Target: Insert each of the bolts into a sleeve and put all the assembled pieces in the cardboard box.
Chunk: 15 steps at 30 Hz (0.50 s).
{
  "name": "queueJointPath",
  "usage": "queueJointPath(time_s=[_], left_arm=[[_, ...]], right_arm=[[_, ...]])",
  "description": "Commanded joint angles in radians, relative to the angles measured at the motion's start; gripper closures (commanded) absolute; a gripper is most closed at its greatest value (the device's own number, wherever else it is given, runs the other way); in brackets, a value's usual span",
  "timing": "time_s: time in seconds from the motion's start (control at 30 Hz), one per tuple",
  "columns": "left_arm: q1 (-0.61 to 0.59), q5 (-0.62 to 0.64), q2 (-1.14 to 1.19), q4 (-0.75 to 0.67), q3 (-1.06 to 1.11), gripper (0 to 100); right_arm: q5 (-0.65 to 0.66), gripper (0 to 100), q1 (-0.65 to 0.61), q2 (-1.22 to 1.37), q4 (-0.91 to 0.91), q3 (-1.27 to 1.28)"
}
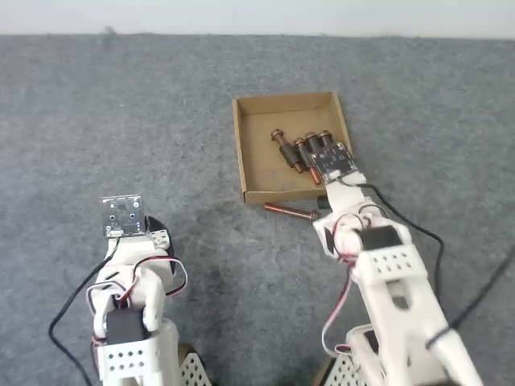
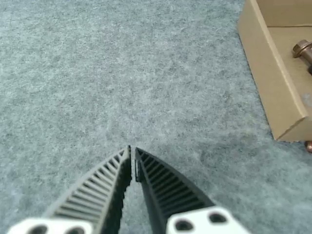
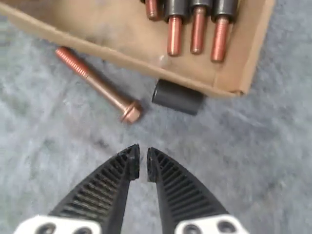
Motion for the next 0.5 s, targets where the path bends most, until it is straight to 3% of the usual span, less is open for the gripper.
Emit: queueJointPath(time_s=[0.0,0.2,0.47], left_arm=[[-0.006,-0.005,-0.014,0.005,-0.012,99],[-0.006,-0.005,-0.014,0.005,-0.012,99],[-0.005,-0.005,-0.014,0.005,-0.012,99]], right_arm=[[0.011,99.2,0.016,0.166,-0.12,-0.095],[0.009,99.2,0.085,0.329,-0.286,-0.164],[0.009,99.2,0.139,0.381,-0.374,-0.216]])
